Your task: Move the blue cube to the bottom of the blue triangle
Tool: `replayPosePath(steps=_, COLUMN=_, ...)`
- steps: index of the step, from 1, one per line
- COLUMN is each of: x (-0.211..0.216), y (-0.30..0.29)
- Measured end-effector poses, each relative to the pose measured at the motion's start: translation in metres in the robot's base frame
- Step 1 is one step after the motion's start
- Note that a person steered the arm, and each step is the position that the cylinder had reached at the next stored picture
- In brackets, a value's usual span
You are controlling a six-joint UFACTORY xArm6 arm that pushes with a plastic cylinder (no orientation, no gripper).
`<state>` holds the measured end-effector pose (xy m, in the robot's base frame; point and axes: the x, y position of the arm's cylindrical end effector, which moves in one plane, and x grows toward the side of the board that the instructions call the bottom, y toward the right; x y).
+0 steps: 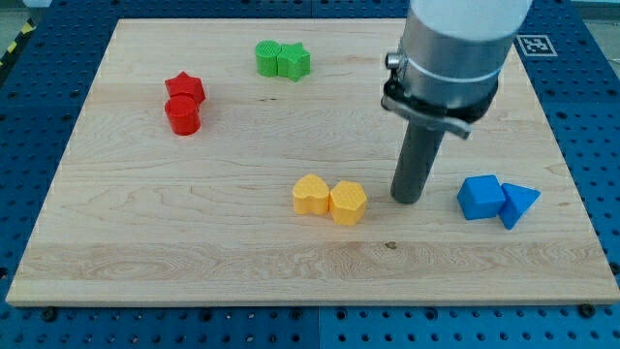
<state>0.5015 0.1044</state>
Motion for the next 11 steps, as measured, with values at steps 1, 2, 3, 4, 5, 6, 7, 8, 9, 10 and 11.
replayPosePath(steps=1, x=-0.032, y=0.007)
replayPosePath(steps=2, x=-0.037, y=0.029)
replayPosePath(steps=3, x=-0.014, y=0.045)
replayPosePath(steps=4, x=-0.013, y=0.047)
replayPosePath(steps=5, x=-0.003, y=0.058)
replayPosePath(steps=6, x=0.0, y=0.062)
replayPosePath(steps=7, x=0.013, y=0.063)
replayPosePath(steps=8, x=0.019, y=0.064)
replayPosePath(steps=9, x=0.023, y=0.06)
replayPosePath(steps=10, x=0.037, y=0.07)
replayPosePath(steps=11, x=0.048, y=0.076)
